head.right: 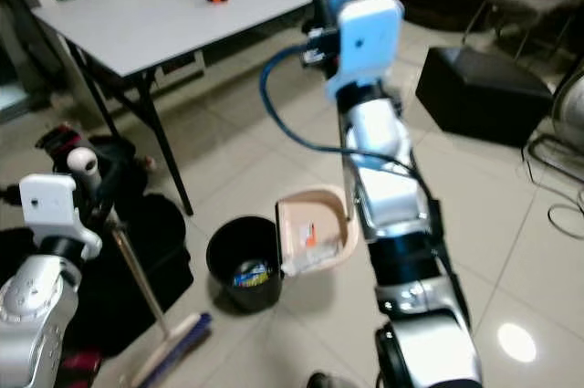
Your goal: Sweep floor
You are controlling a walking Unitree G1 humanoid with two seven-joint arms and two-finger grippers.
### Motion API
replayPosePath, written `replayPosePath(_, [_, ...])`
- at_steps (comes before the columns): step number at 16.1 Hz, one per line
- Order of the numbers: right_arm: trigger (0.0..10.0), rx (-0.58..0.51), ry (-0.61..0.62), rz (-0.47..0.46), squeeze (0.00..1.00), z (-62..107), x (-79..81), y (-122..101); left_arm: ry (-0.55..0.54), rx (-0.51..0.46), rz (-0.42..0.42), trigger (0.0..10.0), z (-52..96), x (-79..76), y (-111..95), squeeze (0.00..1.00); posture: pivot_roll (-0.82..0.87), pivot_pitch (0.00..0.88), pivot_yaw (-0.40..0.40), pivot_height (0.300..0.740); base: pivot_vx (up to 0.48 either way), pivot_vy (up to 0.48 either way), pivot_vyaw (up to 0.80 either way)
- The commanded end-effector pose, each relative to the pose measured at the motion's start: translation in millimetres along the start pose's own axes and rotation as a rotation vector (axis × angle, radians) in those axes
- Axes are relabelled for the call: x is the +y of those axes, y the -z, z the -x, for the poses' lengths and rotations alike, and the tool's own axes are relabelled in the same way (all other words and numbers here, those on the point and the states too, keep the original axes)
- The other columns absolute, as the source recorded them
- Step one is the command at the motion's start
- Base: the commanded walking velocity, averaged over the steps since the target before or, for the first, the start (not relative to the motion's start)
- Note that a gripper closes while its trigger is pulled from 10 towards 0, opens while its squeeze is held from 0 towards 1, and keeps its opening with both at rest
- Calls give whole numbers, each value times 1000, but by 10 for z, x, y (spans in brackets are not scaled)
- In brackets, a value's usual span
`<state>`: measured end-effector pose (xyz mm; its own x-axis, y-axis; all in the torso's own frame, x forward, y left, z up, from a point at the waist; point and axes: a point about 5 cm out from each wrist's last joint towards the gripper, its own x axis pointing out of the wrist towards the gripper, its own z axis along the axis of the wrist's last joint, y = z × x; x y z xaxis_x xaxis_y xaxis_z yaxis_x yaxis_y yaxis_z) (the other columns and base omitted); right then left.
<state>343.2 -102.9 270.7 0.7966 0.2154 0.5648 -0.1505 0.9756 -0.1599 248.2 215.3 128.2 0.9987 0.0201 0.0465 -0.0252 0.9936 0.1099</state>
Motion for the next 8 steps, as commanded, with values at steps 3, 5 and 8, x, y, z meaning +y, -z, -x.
replayPosePath(3, [10000,-133,116,-59,0,-185,33,-133,-48,-33,-7,10000,54,86,-93,0,58,28,29,740,0,0,0])
replayPosePath(5, [10000,-144,177,-88,0,-252,5,-116,-57,-30,-14,10000,108,127,-114,0,76,40,24,740,0,0,0])
replayPosePath(8, [10000,-163,196,-98,0,-342,52,-109,-71,-27,-24,10000,194,194,-167,0,109,86,15,740,0,0,0])
